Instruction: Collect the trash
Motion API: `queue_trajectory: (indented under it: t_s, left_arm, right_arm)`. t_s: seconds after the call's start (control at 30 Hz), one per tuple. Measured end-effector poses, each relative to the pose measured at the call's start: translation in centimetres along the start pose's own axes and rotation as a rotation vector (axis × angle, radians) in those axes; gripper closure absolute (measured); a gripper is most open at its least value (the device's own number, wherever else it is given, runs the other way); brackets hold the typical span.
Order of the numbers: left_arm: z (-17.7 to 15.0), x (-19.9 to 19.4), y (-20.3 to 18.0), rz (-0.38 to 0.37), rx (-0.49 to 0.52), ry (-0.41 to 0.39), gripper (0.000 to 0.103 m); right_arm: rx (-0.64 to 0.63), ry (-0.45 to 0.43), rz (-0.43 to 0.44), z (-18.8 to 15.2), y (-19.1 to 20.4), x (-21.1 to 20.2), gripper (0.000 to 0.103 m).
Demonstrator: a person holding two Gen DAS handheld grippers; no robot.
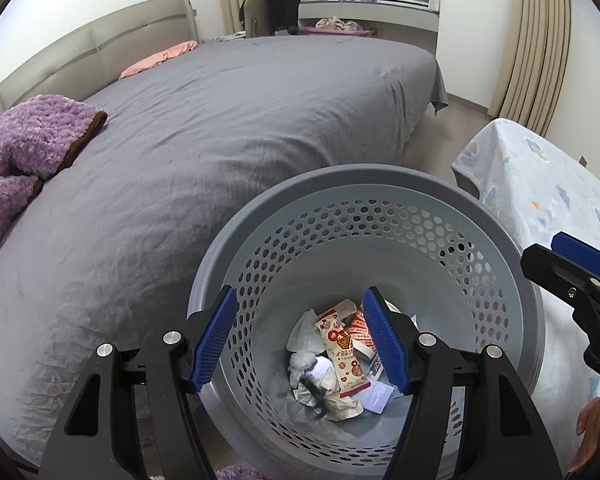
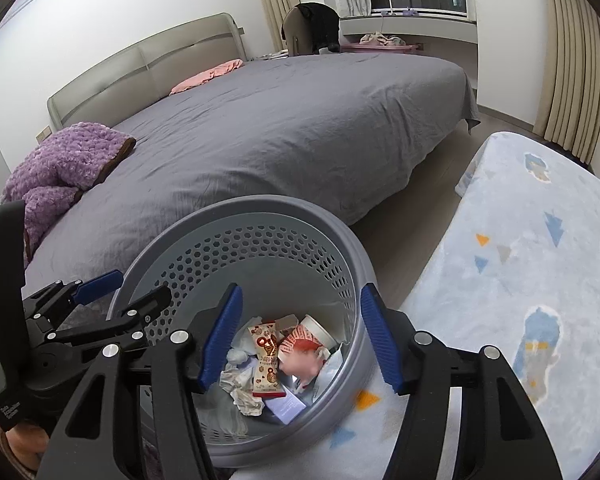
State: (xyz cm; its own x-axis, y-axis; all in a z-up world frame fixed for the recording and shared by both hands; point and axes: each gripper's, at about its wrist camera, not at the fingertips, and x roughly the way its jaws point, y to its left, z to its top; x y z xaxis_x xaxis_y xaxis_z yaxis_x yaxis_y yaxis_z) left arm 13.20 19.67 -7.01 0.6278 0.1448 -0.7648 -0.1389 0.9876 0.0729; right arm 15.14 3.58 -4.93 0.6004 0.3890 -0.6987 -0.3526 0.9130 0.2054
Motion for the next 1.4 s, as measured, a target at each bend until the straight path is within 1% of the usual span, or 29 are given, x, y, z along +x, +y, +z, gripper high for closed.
queue_trajectory:
  t_s: [0.07, 0.13, 0.47, 0.53, 0.6, 0.63, 0.77, 0.9, 1.13, 1.4]
  left_arm:
    - [0.0, 0.0, 0.1, 0.000, -0.006, 0.001, 0.038]
    - [0.0, 0.0, 0.1, 0.002, -0.007, 0.002, 0.035]
    - [0.1, 0.0, 0.4, 0.010, -0.013, -0.003, 0.032]
    - [0.1, -0.1, 0.3, 0.014, -0.011, -0.007, 0.029]
    - [0.1, -0.1, 0.4, 0.019, -0.012, -0.010, 0.022]
    - [0.1, -0.1, 0.4, 0.021, -0.013, -0.011, 0.020]
    - [0.1, -0.1, 0.6, 0.023, -0.018, -0.011, 0.016]
    - [0.1, -0.2, 0.6, 0.030, -0.017, -0.017, 0.009]
    - [0.1, -0.1, 0.9, 0.036, -0.027, -0.013, 0.007]
    - [0.0, -0.1, 1.1, 0.042, -0.032, -0.011, 0.006]
  right_arm:
    - [0.000, 0.000, -0.003, 0.0, 0.1, 0.1, 0.044]
    - [0.001, 0.001, -0.004, 0.0, 0.1, 0.1, 0.044]
    - [0.001, -0.001, -0.010, -0.2, 0.2, 0.1, 0.044]
    - [0.002, -0.001, -0.012, -0.2, 0.2, 0.1, 0.044]
    - [0.005, 0.000, -0.015, -0.3, 0.1, 0.1, 0.044]
    - [0.006, 0.001, -0.015, -0.3, 0.1, 0.1, 0.044]
    - [0.013, 0.003, -0.018, -0.4, 0.1, 0.1, 0.044]
    - [0.017, 0.001, -0.026, -0.4, 0.0, 0.0, 0.043]
    - [0.023, 0.001, -0.038, -0.5, 0.0, 0.0, 0.042]
    - [0.017, 0.003, -0.044, -0.5, 0.3, 0.0, 0.040]
